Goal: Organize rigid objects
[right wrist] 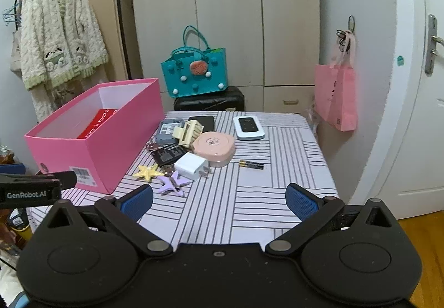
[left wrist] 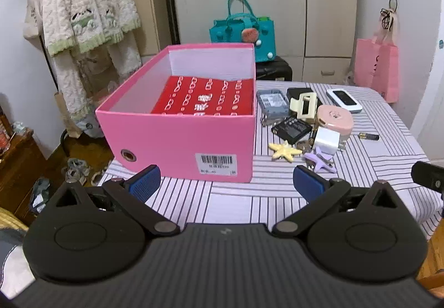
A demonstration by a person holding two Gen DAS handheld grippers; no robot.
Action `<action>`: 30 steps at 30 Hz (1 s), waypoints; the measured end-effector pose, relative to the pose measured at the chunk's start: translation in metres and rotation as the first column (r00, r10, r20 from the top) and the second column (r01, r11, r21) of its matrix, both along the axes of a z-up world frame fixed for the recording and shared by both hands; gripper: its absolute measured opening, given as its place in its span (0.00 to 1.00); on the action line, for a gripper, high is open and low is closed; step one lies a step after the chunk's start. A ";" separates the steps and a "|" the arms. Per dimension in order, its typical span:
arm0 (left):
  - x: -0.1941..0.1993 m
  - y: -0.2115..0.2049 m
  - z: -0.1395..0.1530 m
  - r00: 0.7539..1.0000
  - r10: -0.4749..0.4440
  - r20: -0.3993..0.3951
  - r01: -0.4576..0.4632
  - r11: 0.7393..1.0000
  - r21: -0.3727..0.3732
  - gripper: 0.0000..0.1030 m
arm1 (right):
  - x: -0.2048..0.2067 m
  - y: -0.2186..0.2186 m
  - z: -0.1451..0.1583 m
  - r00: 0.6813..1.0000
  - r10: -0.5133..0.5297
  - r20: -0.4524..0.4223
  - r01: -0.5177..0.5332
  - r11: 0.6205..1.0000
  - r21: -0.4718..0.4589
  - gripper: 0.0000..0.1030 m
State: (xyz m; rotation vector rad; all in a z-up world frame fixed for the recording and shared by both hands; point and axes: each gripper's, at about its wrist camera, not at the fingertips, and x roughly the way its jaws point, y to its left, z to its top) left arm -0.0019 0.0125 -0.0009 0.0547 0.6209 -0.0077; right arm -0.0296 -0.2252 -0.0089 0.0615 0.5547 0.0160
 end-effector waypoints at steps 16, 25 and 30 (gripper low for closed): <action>-0.012 -0.006 0.008 0.996 -0.087 0.015 0.086 0.996 0.019 0.98 | 0.000 0.001 -0.001 1.000 0.011 -0.003 -0.011 1.000 0.008 1.00; -0.009 0.003 0.005 0.999 -0.031 0.013 0.031 1.000 -0.002 0.97 | -0.004 0.002 0.001 1.000 0.025 0.015 -0.025 1.000 -0.002 1.00; -0.008 0.001 0.003 0.998 -0.059 0.008 0.059 0.998 0.008 0.97 | -0.003 0.002 0.002 1.000 0.026 0.014 -0.026 1.000 -0.003 1.00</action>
